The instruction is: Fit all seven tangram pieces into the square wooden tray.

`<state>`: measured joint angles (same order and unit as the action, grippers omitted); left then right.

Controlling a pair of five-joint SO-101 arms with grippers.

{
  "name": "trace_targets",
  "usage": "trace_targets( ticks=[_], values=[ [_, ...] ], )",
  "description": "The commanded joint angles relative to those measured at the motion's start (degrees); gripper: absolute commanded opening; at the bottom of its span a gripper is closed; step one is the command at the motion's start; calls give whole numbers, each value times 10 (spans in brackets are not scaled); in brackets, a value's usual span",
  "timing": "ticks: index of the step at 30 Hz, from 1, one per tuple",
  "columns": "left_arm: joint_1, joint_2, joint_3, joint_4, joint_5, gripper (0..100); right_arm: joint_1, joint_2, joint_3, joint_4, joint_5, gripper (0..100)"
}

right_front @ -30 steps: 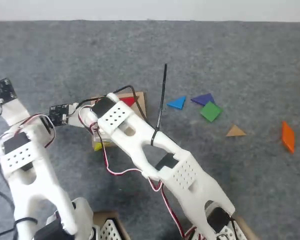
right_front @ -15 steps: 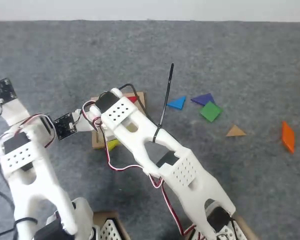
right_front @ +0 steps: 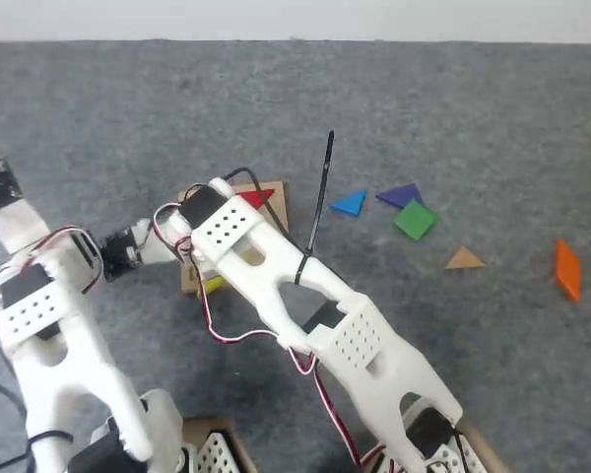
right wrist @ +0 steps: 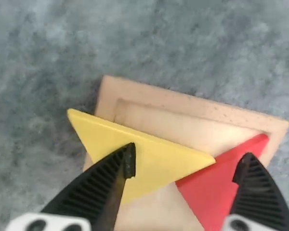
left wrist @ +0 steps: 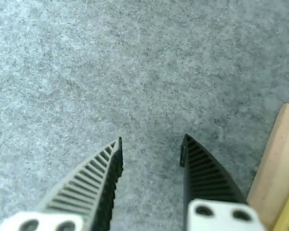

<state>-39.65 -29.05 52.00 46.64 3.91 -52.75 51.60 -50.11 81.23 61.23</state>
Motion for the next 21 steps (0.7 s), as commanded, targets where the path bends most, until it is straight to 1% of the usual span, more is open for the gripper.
trace_targets(
  ticks=[1,7,11,13,14,16,17,19,21],
  values=[
    [-2,-18,-10,-9,7,197,11,-7,-89,0,-46,326],
    [-2,-18,-10,-8,7,197,34,-7,-178,60,-69,325],
    [-1,-18,-10,-9,8,197,44,-16,-255,138,-121,326],
    [-1,-18,-10,-8,8,197,44,-19,-309,212,-163,326],
    [-1,-18,-10,-8,8,197,46,-21,-320,225,-193,325],
    [-1,-18,-9,-7,8,197,73,-29,-301,220,-275,325],
    [-1,-18,-9,-7,8,197,85,-34,-284,220,-296,325],
    [-1,-17,-9,-7,7,198,106,-44,-225,220,-324,325],
    [0,-18,-9,-7,7,198,115,-57,-142,220,-328,325]
  ],
)
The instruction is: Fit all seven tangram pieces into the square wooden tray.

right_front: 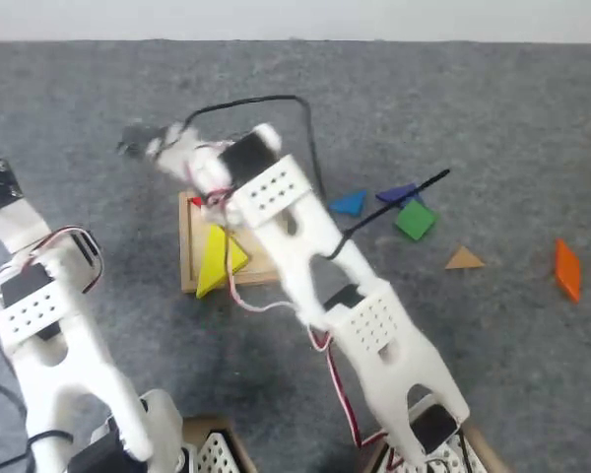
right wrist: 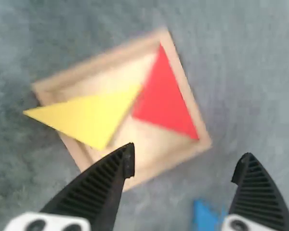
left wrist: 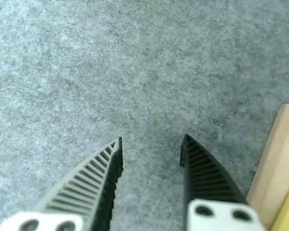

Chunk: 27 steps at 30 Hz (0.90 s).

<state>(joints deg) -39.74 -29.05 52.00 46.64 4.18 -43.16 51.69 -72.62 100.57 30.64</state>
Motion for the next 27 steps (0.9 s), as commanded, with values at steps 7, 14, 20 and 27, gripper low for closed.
trace_targets(
  ticks=[7,14,20,27],
  values=[
    [3,-15,-11,-10,4,198,8,-89,364,-83,-95,325],
    [3,-14,-9,-10,4,198,-33,-88,382,-160,-165,325],
    [3,-14,-9,-10,4,198,-37,-88,380,-160,-182,325],
    [3,-15,-9,-9,4,198,-38,-83,343,-206,-206,325]
  ],
)
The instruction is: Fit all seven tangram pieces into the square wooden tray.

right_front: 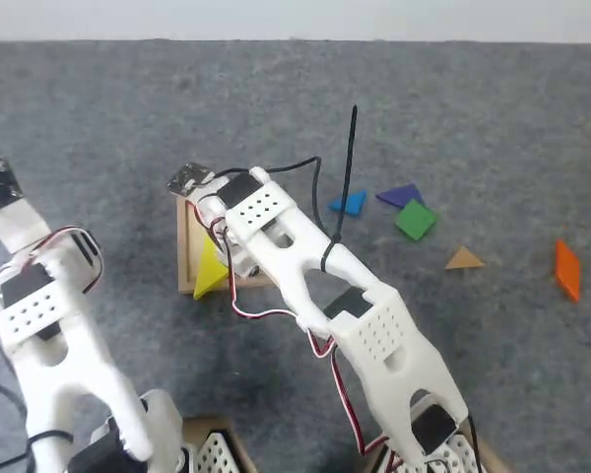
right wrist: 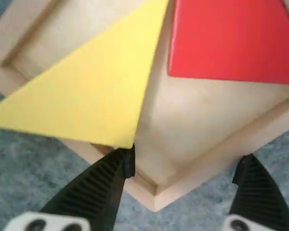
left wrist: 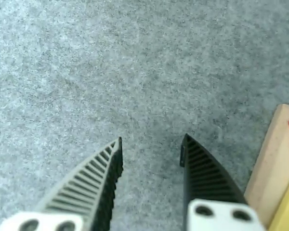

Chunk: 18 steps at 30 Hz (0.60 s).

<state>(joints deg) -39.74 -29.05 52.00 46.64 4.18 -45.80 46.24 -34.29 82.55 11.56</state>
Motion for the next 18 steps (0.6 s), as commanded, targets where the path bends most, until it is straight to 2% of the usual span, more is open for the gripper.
trace_targets(
  ticks=[1,11,18],
  values=[
    [3,-15,-9,-9,4,198,-12,-29,-49,-31,-16,325],
    [3,-15,-9,-8,4,198,-15,-28,-91,-78,-56,325],
    [3,-14,-9,-10,4,198,-36,-39,-100,-22,-59,325]
  ],
)
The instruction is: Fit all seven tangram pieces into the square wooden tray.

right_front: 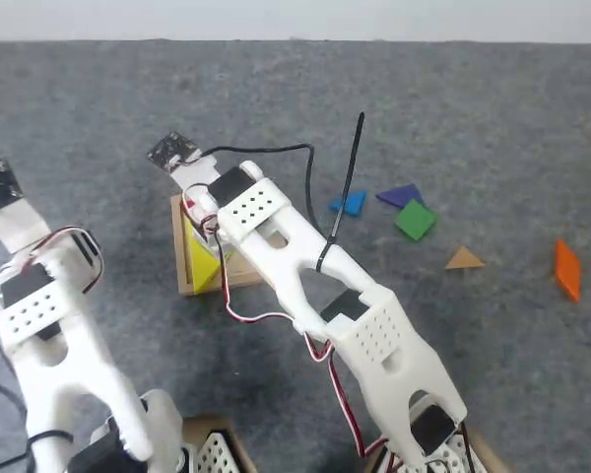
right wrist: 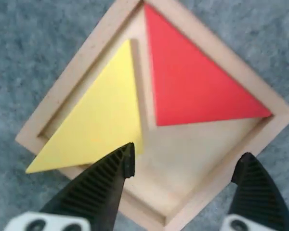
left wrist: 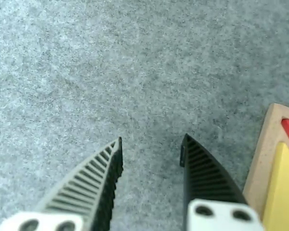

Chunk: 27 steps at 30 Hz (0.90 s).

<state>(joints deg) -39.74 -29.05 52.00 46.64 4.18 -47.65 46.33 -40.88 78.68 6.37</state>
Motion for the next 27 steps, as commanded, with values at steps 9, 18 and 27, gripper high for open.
trace_targets(
  ticks=[9,18,27],
  values=[
    [3,-16,-9,-7,4,198,-44,77,-48,-35,-6,325],
    [3,-17,-9,-7,4,198,0,120,-210,-24,-5,325],
    [3,-16,-9,-8,4,198,0,182,-302,71,-2,325]
  ],
)
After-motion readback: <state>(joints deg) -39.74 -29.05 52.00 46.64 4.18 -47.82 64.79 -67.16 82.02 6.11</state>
